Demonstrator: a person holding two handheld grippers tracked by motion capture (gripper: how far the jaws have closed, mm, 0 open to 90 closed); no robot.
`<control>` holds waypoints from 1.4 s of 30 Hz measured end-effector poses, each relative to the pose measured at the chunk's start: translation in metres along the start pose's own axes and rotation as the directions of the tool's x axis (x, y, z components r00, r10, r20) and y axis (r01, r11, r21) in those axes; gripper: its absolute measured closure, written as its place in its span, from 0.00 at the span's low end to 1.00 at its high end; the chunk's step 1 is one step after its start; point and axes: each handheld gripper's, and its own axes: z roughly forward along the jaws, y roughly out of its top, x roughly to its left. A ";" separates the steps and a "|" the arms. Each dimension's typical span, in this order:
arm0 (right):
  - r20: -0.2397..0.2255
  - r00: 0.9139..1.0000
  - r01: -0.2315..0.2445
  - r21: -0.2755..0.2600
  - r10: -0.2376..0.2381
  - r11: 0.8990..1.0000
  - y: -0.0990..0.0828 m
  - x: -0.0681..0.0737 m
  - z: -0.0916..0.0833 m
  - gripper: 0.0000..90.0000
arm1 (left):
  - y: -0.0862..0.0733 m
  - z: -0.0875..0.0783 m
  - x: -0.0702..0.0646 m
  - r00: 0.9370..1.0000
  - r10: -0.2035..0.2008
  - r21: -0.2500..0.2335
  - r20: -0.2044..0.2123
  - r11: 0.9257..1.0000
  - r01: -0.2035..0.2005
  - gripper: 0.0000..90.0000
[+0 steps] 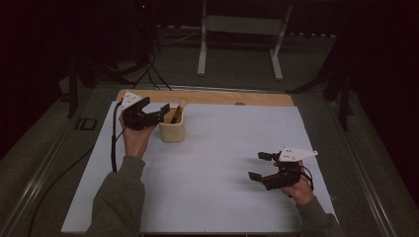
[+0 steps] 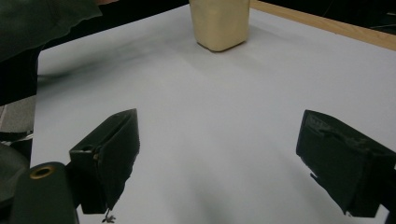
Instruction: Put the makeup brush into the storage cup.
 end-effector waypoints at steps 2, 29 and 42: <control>0.005 1.000 -0.001 0.000 0.001 1.000 0.000 0.000 0.000 0.15 | 0.001 -0.003 0.000 1.000 0.005 0.002 0.005 1.000 -0.005 0.16; 0.044 0.999 -0.001 -0.005 0.001 1.000 -0.003 -0.002 -0.003 0.14 | -0.024 -0.048 -0.002 0.990 0.073 0.084 0.120 0.993 -0.083 0.14; 0.076 0.997 -0.007 -0.006 0.007 1.000 -0.008 -0.001 -0.010 0.14 | -0.047 -0.076 -0.004 0.981 0.098 0.120 0.165 0.986 -0.119 0.14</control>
